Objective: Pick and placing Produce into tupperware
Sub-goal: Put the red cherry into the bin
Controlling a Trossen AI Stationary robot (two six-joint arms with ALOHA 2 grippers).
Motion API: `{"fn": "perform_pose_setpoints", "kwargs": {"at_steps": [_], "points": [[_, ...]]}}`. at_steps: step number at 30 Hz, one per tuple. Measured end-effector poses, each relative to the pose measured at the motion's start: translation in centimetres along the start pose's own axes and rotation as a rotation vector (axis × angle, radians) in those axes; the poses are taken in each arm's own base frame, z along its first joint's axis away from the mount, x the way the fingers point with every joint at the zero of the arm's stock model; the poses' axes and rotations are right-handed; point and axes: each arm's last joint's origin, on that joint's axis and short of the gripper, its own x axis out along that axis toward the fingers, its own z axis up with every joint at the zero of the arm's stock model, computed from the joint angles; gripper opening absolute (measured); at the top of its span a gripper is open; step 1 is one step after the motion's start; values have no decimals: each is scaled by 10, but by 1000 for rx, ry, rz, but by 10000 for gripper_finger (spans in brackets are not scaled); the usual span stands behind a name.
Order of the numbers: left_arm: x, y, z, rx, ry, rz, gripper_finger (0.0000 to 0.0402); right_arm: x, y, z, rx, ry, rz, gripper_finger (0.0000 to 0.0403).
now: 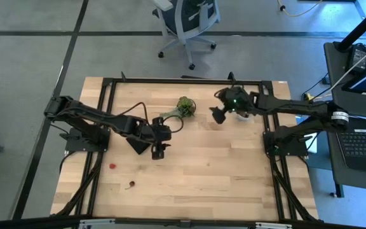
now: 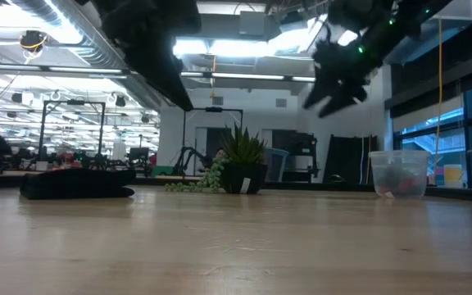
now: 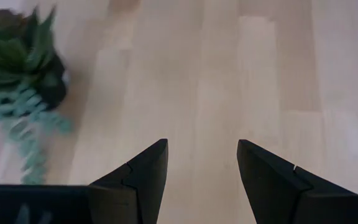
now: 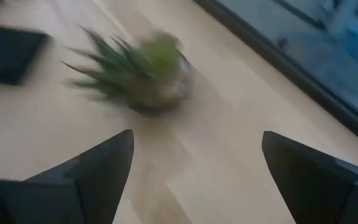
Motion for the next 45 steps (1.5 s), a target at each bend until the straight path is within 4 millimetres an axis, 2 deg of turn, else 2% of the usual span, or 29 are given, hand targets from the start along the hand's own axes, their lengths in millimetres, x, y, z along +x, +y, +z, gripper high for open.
{"fn": "perform_pose_setpoints", "kwargs": {"at_steps": [6, 9, 16, 20, 24, 29, 33, 39, 45], "points": [[-2, -8, -7, -21, -6, 17, 186, -5, 31, 7, -37, -139, 124, 354], [1, -6, -20, -65, 31, 25, 186, -3, 48, 6, -90, -194, 182, 354], [5, -10, -36, -122, 74, 1, 186, 21, 78, -19, -221, -218, 260, 348], [4, -16, -37, -130, 80, -24, 186, 37, 92, -36, -273, -231, 296, 316], [3, -23, -40, -171, 119, -94, 186, 49, 105, -49, -322, -251, 326, 266], [0, -31, -50, -288, 241, -173, 186, 61, 117, -60, -372, -260, 346, 204], [-5, -39, -61, -393, 364, -163, 186, 69, 122, -65, -380, -270, 356, 173], [-15, -52, -79, -781, 609, -106, 186, 75, 124, -69, -380, -271, 357, 158], [-21, -71, -88, -907, 707, -91, 186, 76, 123, -66, -372, -289, 352, 157]]}}
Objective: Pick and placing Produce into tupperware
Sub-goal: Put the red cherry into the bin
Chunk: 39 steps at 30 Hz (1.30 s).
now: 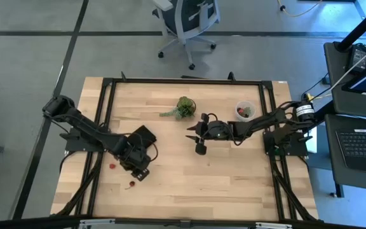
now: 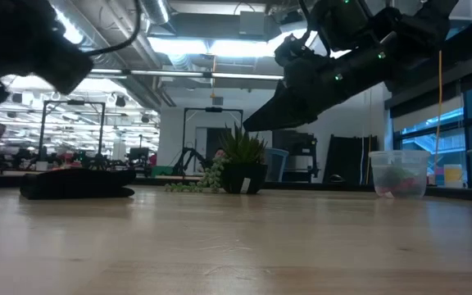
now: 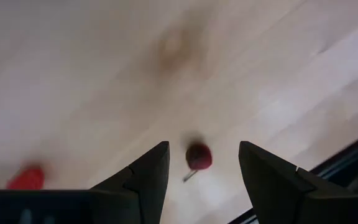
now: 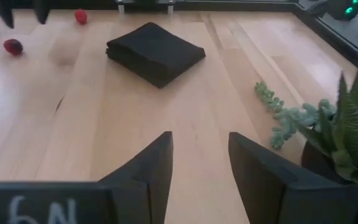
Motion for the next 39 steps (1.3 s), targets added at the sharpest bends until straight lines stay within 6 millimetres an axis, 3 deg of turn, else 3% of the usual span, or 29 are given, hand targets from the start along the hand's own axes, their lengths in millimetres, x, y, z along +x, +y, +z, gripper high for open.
{"fn": "perform_pose_setpoints", "kwargs": {"at_steps": [13, 29, 39], "points": [[43, -9, -12, -133, 182, 112, 185, 3, -16, 1, 22, -9, -47, 157], [73, -17, -11, -148, 252, 132, 185, 3, -20, 1, 27, -9, -58, 157], [73, -16, -6, -71, 256, 127, 173, 3, -20, 1, 27, -8, -58, 157]]}}
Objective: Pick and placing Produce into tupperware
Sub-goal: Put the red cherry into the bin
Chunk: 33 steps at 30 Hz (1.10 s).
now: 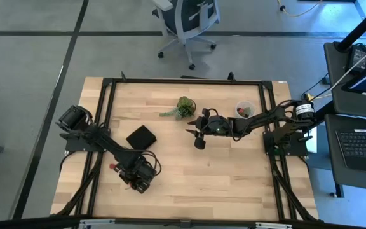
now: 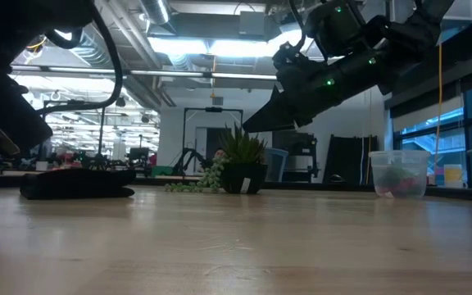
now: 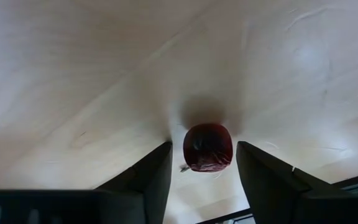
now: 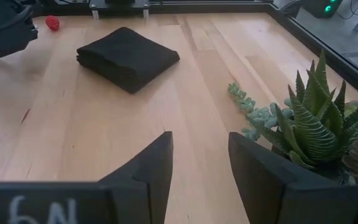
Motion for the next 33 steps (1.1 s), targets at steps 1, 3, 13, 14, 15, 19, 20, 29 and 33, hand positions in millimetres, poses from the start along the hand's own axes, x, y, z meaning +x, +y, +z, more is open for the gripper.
{"fn": "perform_pose_setpoints", "kwargs": {"at_steps": [1, 3, 13, 14, 15, 19, 20, 29, 33], "points": [[0, 0, 0, -1, -3, 2, 168, 0, 0, 0, 0, 0, 0, 157], [0, 1, 0, -2, -7, 5, 155, 0, 0, 0, -1, 0, 0, 157], [-1, 1, 3, 11, -27, 5, 122, 0, 0, 0, -3, 0, 0, 157], [-1, 1, 3, 12, -28, 4, 122, 0, 0, 0, -3, 0, 0, 157], [-1, 1, 3, 12, -30, 4, 122, 0, 0, 0, -3, 0, 0, 157], [-1, 1, 4, 17, -56, 1, 121, 0, 0, 0, -3, 0, 0, 157], [-1, 1, 5, 20, -54, 0, 121, 0, 0, 0, -3, 0, 0, 157], [-1, 1, 5, 26, -51, 1, 120, 0, 0, 0, -3, -1, -1, 157], [-1, 1, 5, 23, -43, 6, 100, 0, 0, 1, -3, -1, -1, 157]]}}
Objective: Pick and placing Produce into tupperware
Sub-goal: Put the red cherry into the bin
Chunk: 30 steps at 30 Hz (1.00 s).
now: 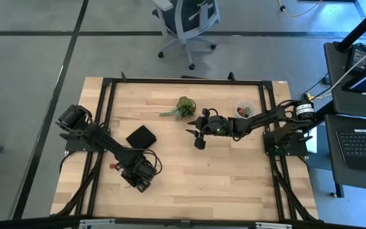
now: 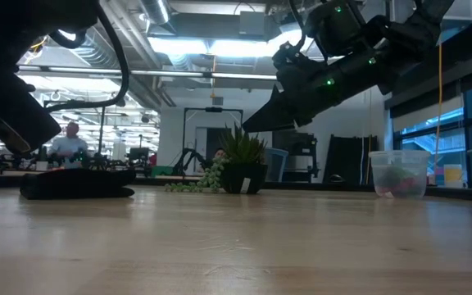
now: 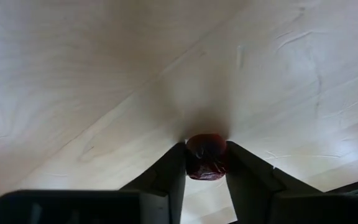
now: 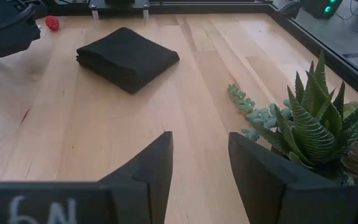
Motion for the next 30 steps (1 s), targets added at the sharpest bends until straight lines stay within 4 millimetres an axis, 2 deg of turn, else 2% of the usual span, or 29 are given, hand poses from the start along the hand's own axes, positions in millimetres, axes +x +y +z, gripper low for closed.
{"fn": "perform_pose_setpoints", "kwargs": {"at_steps": [7, 13, 18, 24, 27, 30], "points": [[-1, 1, 3, 12, -2, 4, 59, 0, 0, 0, 1, 0, 0, 157], [-12, 3, 12, 98, -46, -32, 62, -1, 0, 1, 6, -4, 0, 157], [-37, 7, 33, 230, -346, -24, 57, -7, 1, 9, 8, -34, 8, 157], [-82, 17, 58, 352, -768, 32, 58, -16, 10, 17, 3, -64, 37, 157], [-108, 13, 68, 450, -1014, 35, 63, -18, 18, 18, -1, -71, 63, 157], [-132, 0, 76, 597, -1226, -42, 62, -21, 28, 19, -12, -93, 92, 157]]}}
